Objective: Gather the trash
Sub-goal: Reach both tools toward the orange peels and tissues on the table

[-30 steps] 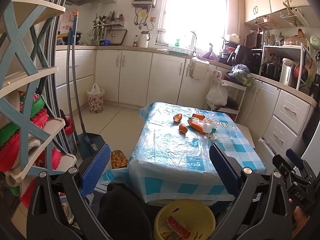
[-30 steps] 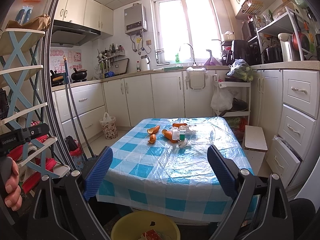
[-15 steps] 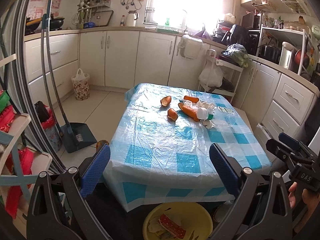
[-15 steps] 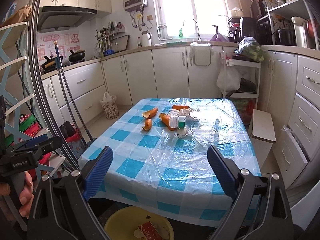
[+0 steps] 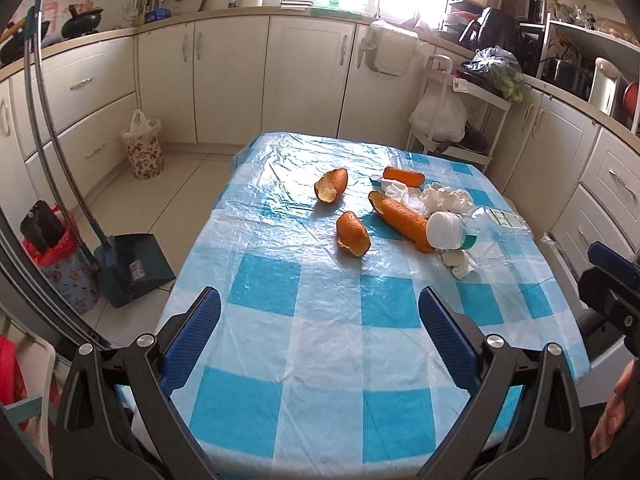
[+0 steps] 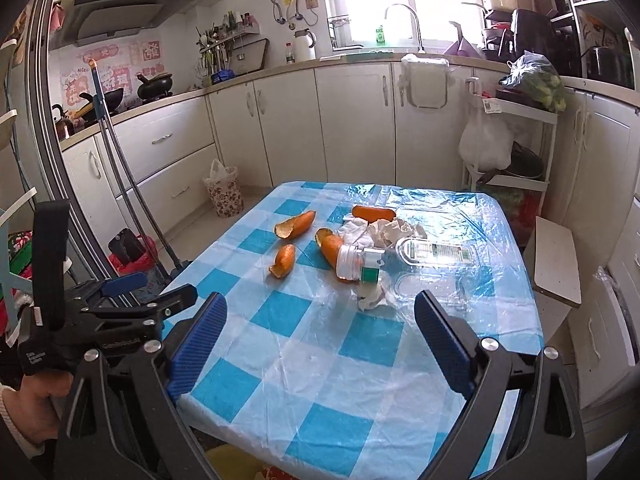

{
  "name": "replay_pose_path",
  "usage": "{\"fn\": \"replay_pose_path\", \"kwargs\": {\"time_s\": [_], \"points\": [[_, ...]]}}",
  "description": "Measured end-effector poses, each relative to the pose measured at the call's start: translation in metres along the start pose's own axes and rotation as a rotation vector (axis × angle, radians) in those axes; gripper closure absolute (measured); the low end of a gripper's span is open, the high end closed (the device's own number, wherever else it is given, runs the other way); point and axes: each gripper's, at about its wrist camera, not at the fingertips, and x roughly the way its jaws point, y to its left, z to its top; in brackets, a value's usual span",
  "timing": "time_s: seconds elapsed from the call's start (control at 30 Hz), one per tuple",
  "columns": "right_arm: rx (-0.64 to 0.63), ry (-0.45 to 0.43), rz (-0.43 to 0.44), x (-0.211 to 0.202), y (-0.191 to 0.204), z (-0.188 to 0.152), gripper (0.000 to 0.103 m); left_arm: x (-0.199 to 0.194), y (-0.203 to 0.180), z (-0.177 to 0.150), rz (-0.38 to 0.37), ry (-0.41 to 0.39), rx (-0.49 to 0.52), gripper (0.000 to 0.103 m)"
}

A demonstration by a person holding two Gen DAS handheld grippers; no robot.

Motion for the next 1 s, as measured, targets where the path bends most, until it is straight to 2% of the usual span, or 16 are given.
{"fn": "replay_pose_path", "kwargs": {"time_s": [0.13,0.33,0.53,0.63,0.7,0.73,0.77,0.8,0.9,1.0], "points": [[0.022,0.033,-0.021,0.019,-0.019,0.006,0.012,0.045,-0.005,0.017,-0.002,0.04,-0.009,0.007],[0.063,0.119,-0.035,0.041,-0.057,0.016,0.012,0.096,-0.023,0.04,-0.006,0.082,0.029,0.007],[-0.073,0.188,-0.029,0.068,-0.07,0.033,0.012,0.13,-0.031,0.052,-0.003,0.116,0.048,0.009],[-0.08,0.181,-0.021,0.075,-0.078,0.043,0.012,0.14,-0.034,0.054,-0.014,0.14,0.061,0.023],[-0.051,0.168,-0.01,0.078,-0.083,0.049,0.012,0.146,-0.034,0.054,-0.027,0.161,0.067,0.05],[-0.036,0.164,-0.005,0.079,-0.085,0.051,0.012,0.148,-0.033,0.053,-0.042,0.176,0.062,0.057],[-0.023,0.161,0.003,0.079,-0.086,0.052,0.012,0.15,-0.031,0.052,-0.057,0.187,0.055,0.072],[-0.022,0.162,0.007,0.079,-0.085,0.052,0.012,0.151,-0.03,0.052,-0.071,0.192,0.047,0.078],[-0.046,0.172,0.015,0.083,-0.078,0.052,0.012,0.141,-0.023,0.048,-0.095,0.178,0.044,0.086],[-0.055,0.173,0.035,0.085,-0.07,0.052,0.012,0.128,-0.012,0.043,-0.121,0.172,0.03,0.089]]}}
